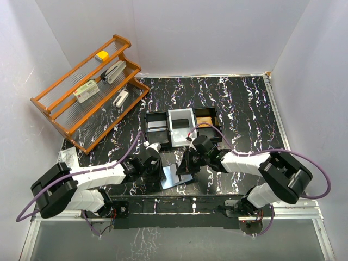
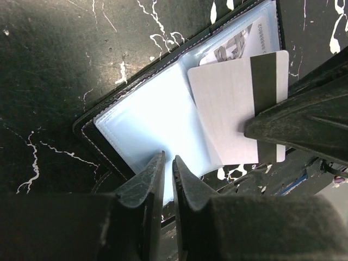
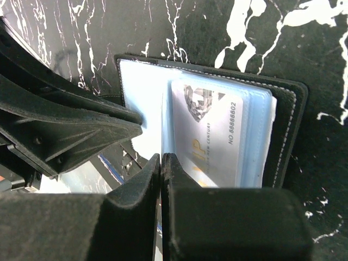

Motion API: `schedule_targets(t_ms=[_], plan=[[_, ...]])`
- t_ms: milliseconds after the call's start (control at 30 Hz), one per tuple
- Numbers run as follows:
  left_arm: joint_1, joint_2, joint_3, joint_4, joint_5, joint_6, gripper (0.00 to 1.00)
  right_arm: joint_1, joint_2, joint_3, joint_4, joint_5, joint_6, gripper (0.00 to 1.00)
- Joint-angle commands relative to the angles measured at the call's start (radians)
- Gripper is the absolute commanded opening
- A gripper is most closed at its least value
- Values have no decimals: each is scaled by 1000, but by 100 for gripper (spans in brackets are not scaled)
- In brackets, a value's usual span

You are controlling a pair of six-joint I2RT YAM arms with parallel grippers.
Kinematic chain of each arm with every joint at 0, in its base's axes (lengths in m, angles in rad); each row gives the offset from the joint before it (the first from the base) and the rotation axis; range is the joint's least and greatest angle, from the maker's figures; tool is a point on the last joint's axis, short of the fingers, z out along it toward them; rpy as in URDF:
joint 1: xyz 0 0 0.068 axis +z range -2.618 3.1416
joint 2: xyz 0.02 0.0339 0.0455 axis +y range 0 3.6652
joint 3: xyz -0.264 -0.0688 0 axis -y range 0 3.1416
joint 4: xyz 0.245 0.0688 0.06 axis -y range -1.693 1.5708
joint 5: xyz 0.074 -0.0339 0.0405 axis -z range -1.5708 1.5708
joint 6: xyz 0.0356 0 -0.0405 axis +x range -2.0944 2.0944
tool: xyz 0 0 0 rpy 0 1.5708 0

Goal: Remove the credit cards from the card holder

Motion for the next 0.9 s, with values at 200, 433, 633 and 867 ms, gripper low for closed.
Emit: schedule_targets(t_ms=[200,433,633,867], plan=[[-3,-69,2,-146,-70,8,17,-10,-150,27,-51,53,-48,0],[-4,-130,83,-248,-114,35,34,-10,-194,54,-85,69,-67,0],[-4,-204,137,-345,-151,77,43,-11,-230,64,-80,71,-68,0],[-1,-263,221,-474,-216,148,65,-11,-249,87,-83,92,-89,0]])
